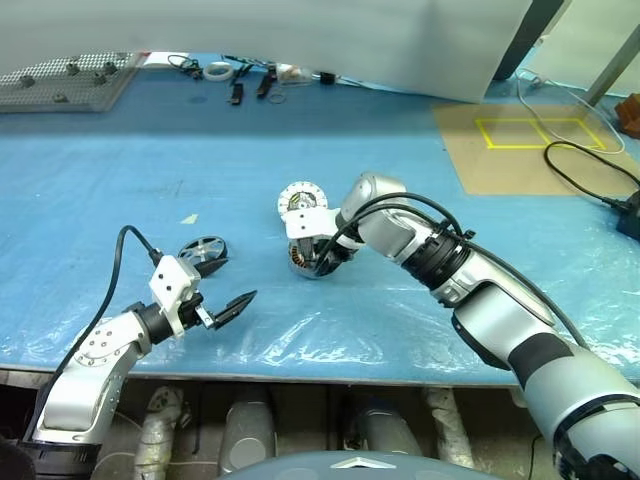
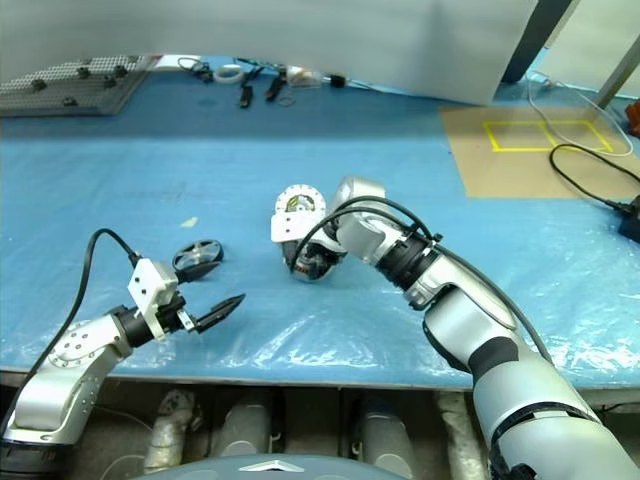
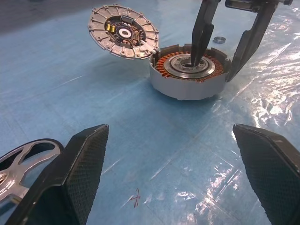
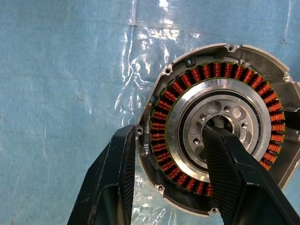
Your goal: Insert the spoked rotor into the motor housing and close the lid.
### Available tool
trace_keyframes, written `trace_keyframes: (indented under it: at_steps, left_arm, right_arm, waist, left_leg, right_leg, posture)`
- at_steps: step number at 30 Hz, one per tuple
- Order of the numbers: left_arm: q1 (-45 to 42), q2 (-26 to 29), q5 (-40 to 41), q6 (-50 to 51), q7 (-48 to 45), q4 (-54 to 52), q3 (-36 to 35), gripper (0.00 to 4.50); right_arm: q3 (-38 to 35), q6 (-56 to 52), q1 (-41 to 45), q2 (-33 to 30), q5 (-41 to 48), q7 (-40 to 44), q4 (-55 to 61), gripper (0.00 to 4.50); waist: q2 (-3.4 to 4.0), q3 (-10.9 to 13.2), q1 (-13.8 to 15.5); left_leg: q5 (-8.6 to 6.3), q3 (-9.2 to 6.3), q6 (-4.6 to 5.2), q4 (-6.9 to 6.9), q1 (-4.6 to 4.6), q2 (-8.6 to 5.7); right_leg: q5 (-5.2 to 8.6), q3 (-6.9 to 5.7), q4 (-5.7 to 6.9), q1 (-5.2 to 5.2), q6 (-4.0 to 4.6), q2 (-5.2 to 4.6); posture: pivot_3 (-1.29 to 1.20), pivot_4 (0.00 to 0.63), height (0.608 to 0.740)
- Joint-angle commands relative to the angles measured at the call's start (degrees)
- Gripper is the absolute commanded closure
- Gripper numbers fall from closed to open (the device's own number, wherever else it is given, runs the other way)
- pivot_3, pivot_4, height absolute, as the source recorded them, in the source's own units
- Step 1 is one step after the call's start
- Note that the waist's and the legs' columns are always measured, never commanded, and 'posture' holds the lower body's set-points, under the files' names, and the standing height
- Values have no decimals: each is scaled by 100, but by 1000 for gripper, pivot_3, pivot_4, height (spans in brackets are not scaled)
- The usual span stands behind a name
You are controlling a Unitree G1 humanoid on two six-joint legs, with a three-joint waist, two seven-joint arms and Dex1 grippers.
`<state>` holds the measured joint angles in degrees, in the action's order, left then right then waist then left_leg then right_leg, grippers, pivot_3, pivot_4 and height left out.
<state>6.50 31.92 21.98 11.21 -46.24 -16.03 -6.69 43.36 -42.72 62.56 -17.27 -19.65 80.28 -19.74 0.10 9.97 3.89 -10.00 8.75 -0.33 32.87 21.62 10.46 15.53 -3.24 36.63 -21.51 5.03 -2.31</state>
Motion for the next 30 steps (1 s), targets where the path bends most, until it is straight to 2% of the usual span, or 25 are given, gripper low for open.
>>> trace_keyframes:
  at_steps: [1,5,9,15,20,25,30]
  left_arm:
    - [-62,12,22,-84,-31,-54,-4,0]
    - [-68,8,29,-68,-17,-75,1,0]
    - [-45,4,39,-46,9,-127,4,0]
    - [-27,9,52,-34,10,-153,16,0]
    - [-85,44,66,-26,-29,-104,-8,0]
    - [-216,60,66,-7,-102,-35,27,0]
    - [-354,67,59,-1,-188,67,54,0]
  right_arm:
    - [122,-335,-85,208,9,-97,-252,2689]
    - [102,-368,8,403,-29,-282,-611,2689]
    - [57,-346,83,493,-42,-421,-843,2689]
    - [60,-548,125,477,88,-162,-698,781]
    - [-26,-946,277,306,237,75,-108,781]
    - [-168,-1437,487,-22,533,258,742,781]
    - [-247,-1619,611,-179,790,91,1081,781]
  waist:
    - [0,0,-4]
    - [-1,-1,-8]
    - [-1,-1,-5]
    - [1,0,16]
    - [3,2,16]
    - [2,2,5]
    - [2,2,-3]
  left_leg:
    - [0,1,0,-2,-9,0]
    - [-1,5,-1,-10,-60,0]
    - [-1,5,-1,-11,-66,0]
    - [-1,7,-1,-13,-48,-2]
    - [0,7,-2,-17,-23,-3]
    - [13,7,-22,-14,36,-3]
    - [14,7,-25,-18,46,-1]
  right_leg:
    - [0,0,0,7,1,0]
    - [3,7,0,46,0,0]
    - [4,9,7,46,-2,0]
    - [4,10,1,35,1,0]
    - [4,10,-7,16,1,0]
    - [1,9,-2,-49,-2,1]
    - [-8,9,2,-63,-16,5]
  posture:
    - [0,150,740]
    - [0,150,740]
    - [0,150,740]
    - [0,150,740]
    - [0,150,740]
    - [0,150,740]
    - [0,150,740]
